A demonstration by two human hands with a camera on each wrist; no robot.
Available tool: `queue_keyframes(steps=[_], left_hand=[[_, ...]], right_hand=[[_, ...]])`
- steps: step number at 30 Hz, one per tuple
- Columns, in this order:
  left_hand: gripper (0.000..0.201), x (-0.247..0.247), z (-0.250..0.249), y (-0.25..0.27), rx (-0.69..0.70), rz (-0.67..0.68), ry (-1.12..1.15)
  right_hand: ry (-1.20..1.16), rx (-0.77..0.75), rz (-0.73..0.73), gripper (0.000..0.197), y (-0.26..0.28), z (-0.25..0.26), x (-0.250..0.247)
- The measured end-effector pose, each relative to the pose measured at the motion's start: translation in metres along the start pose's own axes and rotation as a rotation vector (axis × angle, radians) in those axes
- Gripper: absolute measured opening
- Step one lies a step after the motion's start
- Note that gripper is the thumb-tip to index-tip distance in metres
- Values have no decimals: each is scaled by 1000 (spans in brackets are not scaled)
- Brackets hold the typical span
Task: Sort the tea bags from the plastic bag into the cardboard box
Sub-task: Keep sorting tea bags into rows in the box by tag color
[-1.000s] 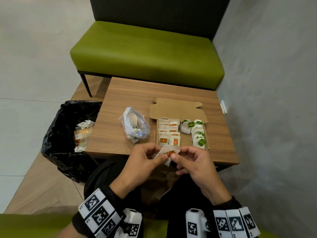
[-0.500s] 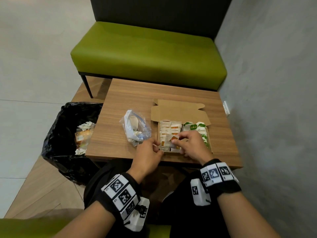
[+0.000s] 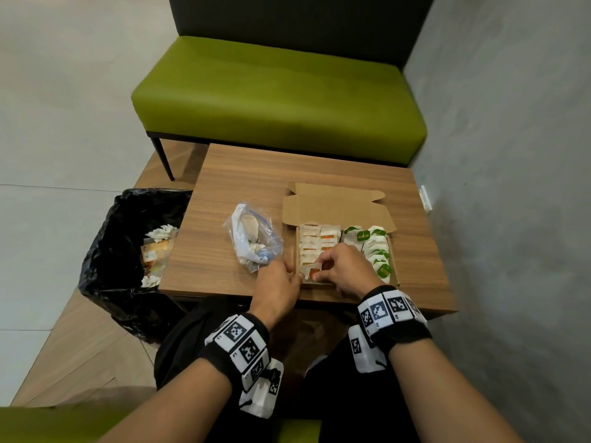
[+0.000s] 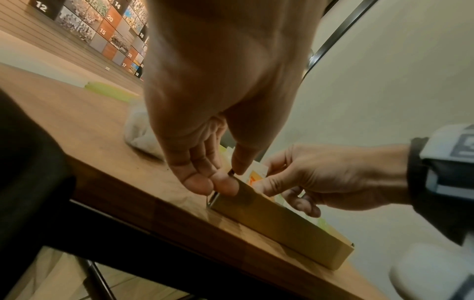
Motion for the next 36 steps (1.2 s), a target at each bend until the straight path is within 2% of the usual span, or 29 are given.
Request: queue_keyframes(steps=[5, 8, 12, 14, 17, 23, 27, 29, 34, 36], left_hand=[[7, -1, -2, -3, 25, -4, -31], [6, -1, -3, -3, 34, 1, -31], [6, -1, -3, -3, 38, 7, -28], [4, -1, -2, -3, 40, 5, -27], [4, 0, -2, -3, 39, 9, -24], [4, 0, -4, -3, 54, -8, -28], [3, -1, -3, -4, 55, -10, -18], [4, -2, -3, -4, 60, -14, -19], [7, -2, -4, -2, 77, -6, -6], [5, -2, -3, -3, 75, -11, -4]], right_hand=[[27, 12, -90, 15, -2, 2, -1], [-50, 30, -165, 16, -1, -2, 0], [-185, 76, -101, 40, -1, -10, 4], [-283, 94, -122, 47, 0, -17, 0], [-291, 70, -185, 40, 1, -19, -7], [-100, 38, -207, 28, 4, -5, -4], [32, -27, -183, 11, 4, 8, -1], [58, -44, -184, 13, 5, 9, -4], [-12, 108, -369, 16, 11, -26, -33], [23, 184, -389, 14, 12, -41, -38]])
Point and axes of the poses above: each hand's wrist, its own y-axis away from the middle knuckle, its own x-axis out of the palm, z = x × y, the point moved 9 cm from there along -y, towards the middle knuckle, and after that the axes turned 1 degree about x, right-handed, at the moved point
